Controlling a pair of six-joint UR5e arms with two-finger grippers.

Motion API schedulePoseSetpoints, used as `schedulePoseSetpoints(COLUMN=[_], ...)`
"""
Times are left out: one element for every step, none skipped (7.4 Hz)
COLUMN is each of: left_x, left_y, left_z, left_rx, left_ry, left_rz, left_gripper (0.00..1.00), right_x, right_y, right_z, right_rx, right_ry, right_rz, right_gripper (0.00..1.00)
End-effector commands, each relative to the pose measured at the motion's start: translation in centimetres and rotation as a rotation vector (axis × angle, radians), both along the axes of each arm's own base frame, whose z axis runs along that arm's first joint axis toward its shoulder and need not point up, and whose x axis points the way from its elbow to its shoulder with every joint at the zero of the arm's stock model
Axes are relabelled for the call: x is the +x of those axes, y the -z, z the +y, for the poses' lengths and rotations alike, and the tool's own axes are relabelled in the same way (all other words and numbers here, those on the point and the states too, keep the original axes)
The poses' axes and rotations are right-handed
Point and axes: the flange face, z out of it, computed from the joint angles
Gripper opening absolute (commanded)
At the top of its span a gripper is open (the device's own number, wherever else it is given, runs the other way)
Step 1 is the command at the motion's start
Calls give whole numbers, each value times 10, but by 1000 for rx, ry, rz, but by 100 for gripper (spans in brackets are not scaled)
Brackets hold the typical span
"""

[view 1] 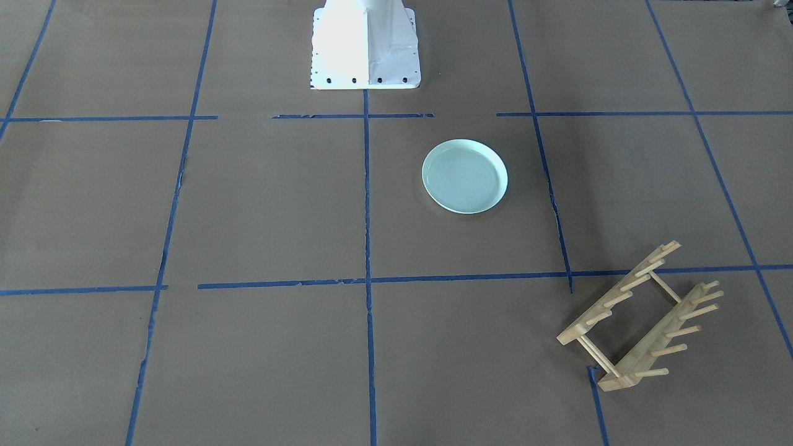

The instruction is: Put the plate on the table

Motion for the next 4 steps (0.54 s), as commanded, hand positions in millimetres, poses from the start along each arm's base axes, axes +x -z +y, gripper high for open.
schedulePoseSetpoints(left_x=[4,5,6,6], left_y=[5,-5,-19,-18], left_z=[9,9,10,9], left_rx=[13,-3,-24,-24], left_ry=[-1,-6,-8,-10], left_rz=[26,28,23,17], left_gripper=[100,100,100,100], right_x=[0,0,0,0], right_y=[1,1,0,1], right_z=[0,0,0,0], right_rx=[1,1,0,1], right_ry=[0,0,0,0], right_rz=[0,0,0,0], right_gripper=[100,100,100,100])
